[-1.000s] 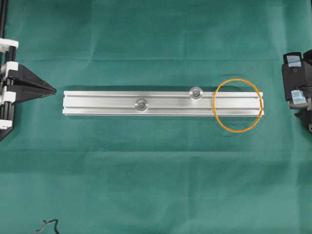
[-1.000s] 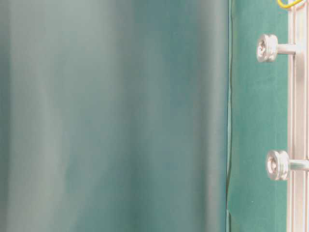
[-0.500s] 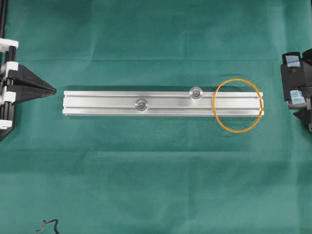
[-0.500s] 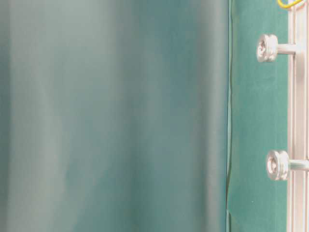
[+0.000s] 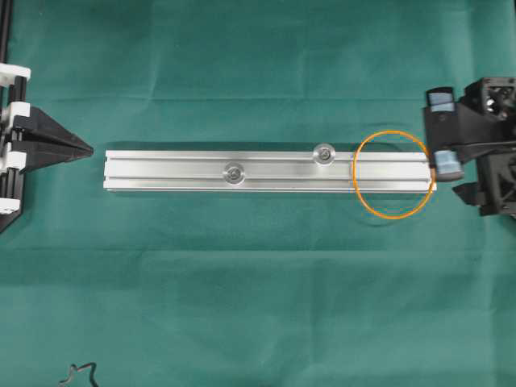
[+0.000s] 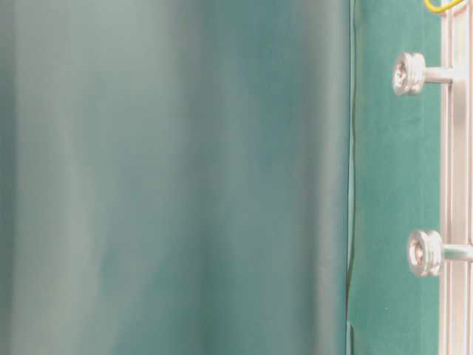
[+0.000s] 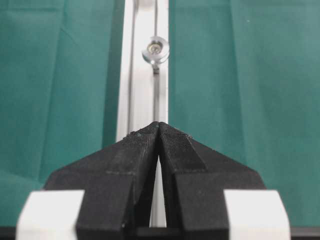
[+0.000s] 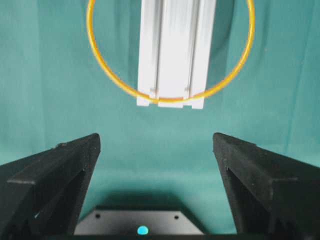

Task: Hook the rubber onto the shaft.
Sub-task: 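Open the right gripper and move it toward the orange rubber band, then lower the right gripper over the band's edge and close on it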

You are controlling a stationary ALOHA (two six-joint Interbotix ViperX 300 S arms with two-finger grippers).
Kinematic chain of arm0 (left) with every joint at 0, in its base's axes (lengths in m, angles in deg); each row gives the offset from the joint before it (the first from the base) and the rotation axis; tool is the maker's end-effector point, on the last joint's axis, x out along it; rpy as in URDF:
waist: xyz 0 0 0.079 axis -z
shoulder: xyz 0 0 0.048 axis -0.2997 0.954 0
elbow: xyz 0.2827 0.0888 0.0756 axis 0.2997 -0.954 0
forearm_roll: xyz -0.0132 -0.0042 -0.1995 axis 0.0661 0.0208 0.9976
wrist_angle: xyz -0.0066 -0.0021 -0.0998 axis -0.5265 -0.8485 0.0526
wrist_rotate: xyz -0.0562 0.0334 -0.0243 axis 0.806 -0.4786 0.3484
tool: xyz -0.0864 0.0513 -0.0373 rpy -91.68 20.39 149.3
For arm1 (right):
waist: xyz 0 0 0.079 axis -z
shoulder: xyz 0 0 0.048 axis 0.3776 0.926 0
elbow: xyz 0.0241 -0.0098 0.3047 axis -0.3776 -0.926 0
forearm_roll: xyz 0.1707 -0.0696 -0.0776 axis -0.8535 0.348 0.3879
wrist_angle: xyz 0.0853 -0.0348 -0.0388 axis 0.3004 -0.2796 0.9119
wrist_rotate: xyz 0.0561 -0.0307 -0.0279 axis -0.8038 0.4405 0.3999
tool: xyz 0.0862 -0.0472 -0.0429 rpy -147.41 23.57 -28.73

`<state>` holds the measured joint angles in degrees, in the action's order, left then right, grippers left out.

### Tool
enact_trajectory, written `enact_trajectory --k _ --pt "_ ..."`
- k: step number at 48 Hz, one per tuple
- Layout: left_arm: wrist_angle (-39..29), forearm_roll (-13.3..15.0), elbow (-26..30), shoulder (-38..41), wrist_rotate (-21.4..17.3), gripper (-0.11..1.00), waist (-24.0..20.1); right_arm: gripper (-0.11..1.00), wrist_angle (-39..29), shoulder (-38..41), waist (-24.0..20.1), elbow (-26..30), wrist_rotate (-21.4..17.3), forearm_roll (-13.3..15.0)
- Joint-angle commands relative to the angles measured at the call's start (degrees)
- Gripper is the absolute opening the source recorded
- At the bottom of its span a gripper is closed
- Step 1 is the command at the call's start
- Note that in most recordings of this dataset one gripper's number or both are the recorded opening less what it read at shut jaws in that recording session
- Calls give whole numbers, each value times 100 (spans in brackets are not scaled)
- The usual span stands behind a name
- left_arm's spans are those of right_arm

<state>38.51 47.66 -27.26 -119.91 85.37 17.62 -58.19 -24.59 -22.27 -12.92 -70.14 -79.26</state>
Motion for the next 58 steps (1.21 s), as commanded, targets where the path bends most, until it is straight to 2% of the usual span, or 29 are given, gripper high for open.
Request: enact_trajectory --k 1,20,58 --pt "26 -18 176 44 0 0 -9 94 79 149 0 281 0 0" --pt "26 -18 176 44 9 0 -9 94 176 817 0 747 0 0" --pt "18 -18 176 44 0 0 -9 94 387 853 -9 703 -9 -26"
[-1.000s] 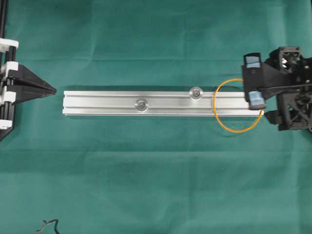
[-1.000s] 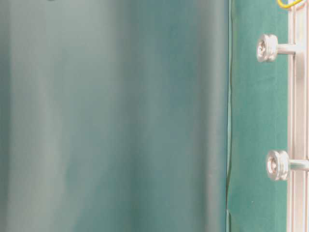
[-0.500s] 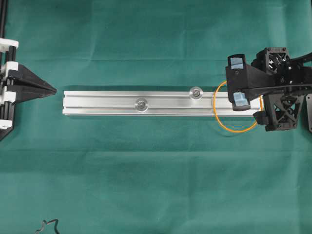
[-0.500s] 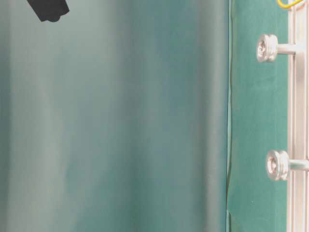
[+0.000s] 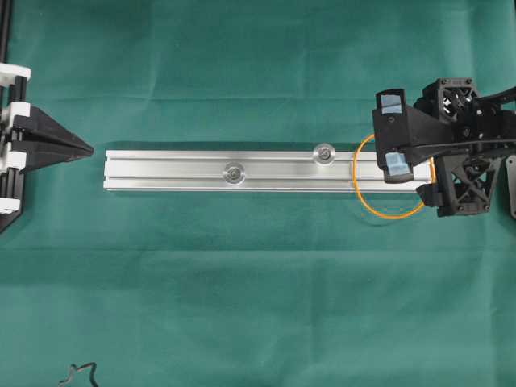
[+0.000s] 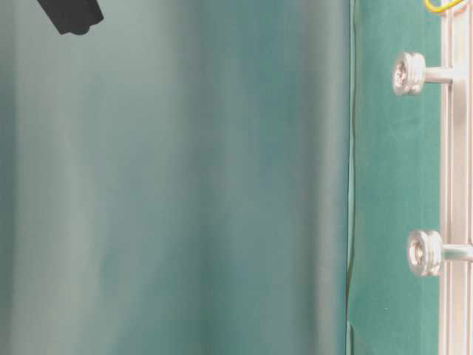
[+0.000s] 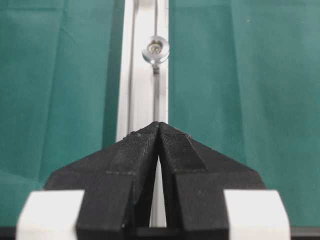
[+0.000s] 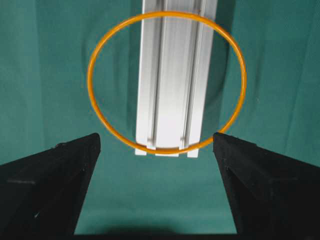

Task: Hook the rubber onto the shaft.
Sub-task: 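Lower the right gripper over the band's edge and close on it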

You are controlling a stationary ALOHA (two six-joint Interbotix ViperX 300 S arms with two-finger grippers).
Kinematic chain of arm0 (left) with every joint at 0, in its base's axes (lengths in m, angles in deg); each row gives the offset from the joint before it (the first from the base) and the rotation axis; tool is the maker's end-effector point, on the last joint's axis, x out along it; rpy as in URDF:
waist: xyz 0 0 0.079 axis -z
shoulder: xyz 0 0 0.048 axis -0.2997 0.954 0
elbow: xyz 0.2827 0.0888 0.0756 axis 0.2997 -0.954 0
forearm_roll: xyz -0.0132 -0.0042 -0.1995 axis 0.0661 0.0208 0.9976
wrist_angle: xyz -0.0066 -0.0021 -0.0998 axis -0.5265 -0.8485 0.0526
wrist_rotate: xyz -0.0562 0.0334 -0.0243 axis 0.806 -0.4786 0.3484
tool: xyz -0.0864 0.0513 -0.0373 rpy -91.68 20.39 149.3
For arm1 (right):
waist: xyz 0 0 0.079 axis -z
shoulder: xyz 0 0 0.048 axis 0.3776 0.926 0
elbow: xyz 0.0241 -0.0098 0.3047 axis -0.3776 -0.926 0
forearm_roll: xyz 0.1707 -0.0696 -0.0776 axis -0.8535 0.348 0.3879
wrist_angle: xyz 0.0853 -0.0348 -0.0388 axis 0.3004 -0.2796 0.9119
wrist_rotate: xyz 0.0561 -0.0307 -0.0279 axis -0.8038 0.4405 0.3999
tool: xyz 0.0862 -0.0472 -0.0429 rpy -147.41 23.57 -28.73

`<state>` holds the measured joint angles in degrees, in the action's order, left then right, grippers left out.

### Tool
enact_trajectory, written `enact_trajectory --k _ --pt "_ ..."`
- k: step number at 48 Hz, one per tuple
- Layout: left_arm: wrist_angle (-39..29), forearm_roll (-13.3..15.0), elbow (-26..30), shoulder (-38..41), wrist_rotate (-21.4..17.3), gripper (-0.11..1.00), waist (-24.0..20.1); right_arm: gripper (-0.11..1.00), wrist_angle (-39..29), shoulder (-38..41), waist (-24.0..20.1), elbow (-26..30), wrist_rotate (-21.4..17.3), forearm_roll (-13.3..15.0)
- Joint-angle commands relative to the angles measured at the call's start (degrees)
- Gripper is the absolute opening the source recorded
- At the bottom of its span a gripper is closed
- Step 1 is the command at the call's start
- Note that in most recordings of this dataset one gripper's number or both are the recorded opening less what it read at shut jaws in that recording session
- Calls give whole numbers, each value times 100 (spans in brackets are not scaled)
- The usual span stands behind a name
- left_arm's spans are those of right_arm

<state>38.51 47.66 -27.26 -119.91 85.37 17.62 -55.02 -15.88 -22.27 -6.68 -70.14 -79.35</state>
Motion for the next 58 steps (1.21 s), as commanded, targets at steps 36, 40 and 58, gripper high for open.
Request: enact_trajectory --k 36,40,58 --pt "9 -18 167 44 9 0 -9 94 1354 563 -422 -571 -35 -413" --pt "9 -9 176 44 9 0 -9 94 1521 633 -466 -659 -26 -492" --pt "0 -9 167 44 9 0 -9 94 2259 1028 -686 -958 -26 -668"
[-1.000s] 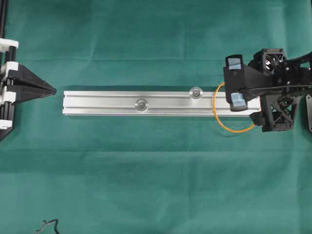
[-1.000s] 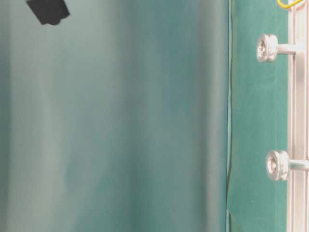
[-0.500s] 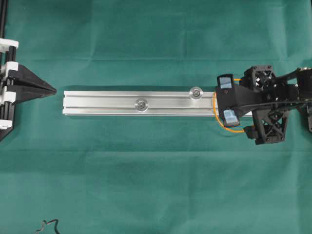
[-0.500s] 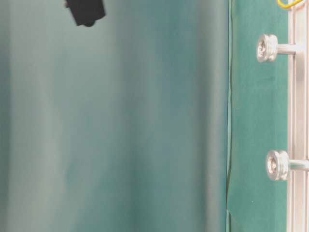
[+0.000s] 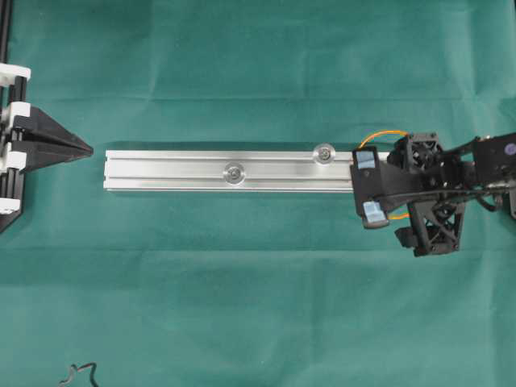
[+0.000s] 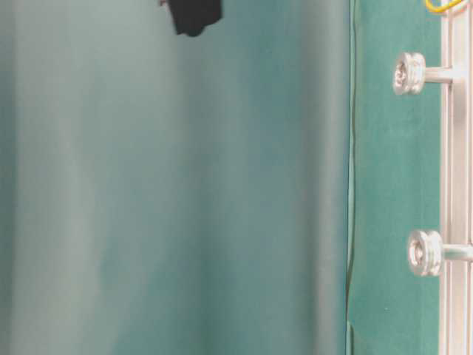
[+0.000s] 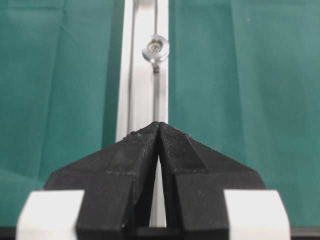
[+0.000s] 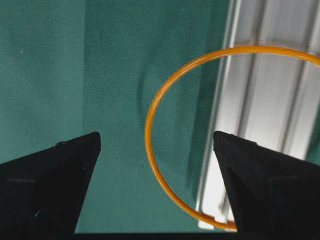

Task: Hook the rubber onto the shaft.
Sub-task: 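Lower the right gripper over the band's edge and close on it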

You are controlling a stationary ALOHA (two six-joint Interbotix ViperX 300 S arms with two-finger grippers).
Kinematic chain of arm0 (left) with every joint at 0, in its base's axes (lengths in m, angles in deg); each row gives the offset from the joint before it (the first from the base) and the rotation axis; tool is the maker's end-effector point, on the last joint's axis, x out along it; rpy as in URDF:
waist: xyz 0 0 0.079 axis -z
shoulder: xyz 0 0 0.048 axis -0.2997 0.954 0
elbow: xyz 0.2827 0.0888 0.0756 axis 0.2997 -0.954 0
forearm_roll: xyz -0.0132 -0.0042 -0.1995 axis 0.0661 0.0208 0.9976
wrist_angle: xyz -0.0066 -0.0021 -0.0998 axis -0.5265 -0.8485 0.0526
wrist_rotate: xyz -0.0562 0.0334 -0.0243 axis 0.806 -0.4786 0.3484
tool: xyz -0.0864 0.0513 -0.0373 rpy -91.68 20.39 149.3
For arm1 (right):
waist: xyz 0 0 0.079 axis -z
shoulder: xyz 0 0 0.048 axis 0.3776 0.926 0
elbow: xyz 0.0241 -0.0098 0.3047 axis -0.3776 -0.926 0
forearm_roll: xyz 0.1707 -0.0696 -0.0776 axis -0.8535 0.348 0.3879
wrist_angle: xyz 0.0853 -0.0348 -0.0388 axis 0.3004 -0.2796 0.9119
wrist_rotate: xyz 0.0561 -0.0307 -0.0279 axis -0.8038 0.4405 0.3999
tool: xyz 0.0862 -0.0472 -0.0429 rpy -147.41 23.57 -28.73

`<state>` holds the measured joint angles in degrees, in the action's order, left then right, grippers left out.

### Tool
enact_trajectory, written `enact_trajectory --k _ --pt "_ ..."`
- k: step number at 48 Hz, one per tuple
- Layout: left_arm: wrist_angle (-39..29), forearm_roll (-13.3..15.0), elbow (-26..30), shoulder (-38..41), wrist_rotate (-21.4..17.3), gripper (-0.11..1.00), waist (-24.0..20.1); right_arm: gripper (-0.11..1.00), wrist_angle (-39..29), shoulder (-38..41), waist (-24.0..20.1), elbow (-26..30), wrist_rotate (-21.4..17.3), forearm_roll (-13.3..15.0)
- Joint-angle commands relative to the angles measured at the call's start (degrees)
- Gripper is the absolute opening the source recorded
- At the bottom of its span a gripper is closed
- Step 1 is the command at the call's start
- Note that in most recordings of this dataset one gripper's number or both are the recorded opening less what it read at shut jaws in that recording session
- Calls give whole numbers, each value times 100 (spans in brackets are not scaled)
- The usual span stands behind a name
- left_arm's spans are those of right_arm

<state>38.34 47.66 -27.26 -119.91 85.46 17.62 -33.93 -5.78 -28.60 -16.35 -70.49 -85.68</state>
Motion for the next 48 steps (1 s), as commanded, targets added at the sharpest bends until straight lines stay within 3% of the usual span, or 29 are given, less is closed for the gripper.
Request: enact_trajectory --k 1,48 --pt "18 -18 167 44 0 0 -9 94 185 44 -70 0 9 -44" --pt "18 -18 167 44 0 0 -9 94 914 431 -149 -343 0 -62"
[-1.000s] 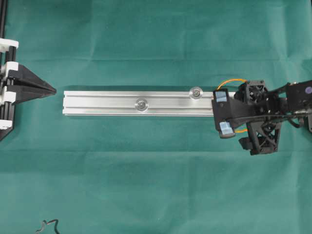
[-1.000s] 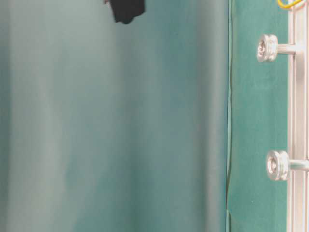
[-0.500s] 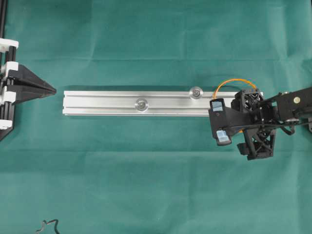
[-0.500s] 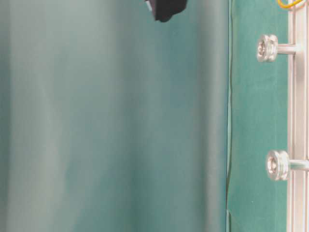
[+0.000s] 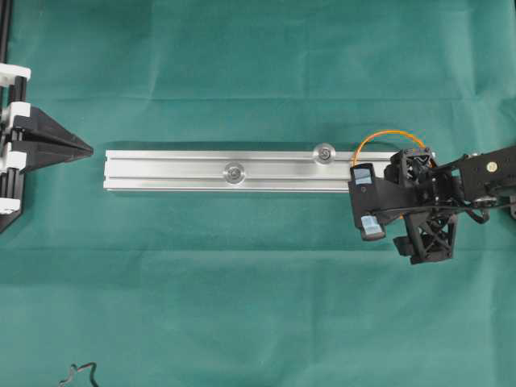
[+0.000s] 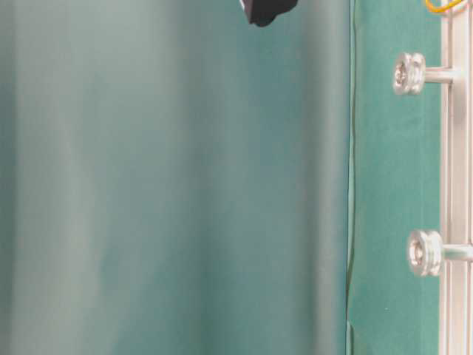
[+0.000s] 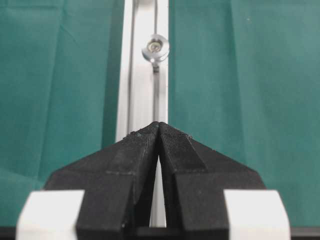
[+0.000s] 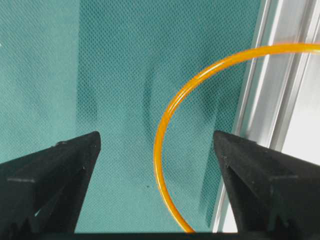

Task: Hook the rubber onto the shaft.
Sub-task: 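Lower the right gripper over the band's edge and close on it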

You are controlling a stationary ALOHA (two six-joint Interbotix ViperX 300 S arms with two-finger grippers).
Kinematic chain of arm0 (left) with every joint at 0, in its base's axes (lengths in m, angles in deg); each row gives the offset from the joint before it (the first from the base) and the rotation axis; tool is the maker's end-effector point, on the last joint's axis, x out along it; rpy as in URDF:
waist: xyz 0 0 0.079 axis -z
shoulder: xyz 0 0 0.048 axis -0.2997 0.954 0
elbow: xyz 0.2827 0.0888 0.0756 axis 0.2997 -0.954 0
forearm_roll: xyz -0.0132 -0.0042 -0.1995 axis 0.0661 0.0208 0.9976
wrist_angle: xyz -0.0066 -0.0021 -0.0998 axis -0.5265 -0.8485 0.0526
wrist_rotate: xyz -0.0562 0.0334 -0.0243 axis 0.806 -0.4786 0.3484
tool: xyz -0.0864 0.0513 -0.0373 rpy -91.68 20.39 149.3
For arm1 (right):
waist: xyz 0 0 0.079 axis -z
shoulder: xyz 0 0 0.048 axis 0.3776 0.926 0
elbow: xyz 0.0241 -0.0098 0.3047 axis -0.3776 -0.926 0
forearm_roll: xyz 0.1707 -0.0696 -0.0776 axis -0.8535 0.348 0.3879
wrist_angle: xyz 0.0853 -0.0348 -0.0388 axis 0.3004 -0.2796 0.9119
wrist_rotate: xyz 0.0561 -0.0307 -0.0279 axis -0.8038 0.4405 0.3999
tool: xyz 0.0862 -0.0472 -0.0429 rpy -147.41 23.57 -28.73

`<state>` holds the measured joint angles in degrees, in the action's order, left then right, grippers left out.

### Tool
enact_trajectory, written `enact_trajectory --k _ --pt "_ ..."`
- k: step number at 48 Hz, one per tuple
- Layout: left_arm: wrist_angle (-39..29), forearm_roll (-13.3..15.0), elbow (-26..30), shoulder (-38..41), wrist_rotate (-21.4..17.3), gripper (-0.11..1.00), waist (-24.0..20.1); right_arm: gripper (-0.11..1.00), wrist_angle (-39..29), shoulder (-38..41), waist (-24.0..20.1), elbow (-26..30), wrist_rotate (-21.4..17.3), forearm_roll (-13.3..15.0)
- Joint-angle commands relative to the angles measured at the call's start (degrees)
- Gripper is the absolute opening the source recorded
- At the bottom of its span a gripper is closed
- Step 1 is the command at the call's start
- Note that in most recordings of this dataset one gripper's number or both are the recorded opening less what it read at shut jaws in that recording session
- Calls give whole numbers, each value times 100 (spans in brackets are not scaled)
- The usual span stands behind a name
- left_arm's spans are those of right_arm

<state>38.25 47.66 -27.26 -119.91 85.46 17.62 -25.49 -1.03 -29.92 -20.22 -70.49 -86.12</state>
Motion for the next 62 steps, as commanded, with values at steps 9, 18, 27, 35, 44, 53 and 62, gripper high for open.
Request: enact_trajectory --k 9,18,27,35,44,53,62 --pt "26 -18 167 44 0 0 -9 94 79 -35 -18 35 0 -18" --pt "26 -9 167 35 0 0 -9 94 79 0 -18 9 -70 -18" --pt "26 -18 167 44 0 0 -9 93 79 26 -18 0 -308 -9" --pt "26 -9 167 44 0 0 -9 85 105 26 -26 0 -308 9" --pt "26 -9 167 44 0 0 -9 39 272 26 -18 0 -308 44" --pt "26 -18 176 44 0 0 -9 6 264 26 -18 0 -316 44" --pt "26 -18 176 44 0 0 -9 6 272 26 -18 0 -316 44"
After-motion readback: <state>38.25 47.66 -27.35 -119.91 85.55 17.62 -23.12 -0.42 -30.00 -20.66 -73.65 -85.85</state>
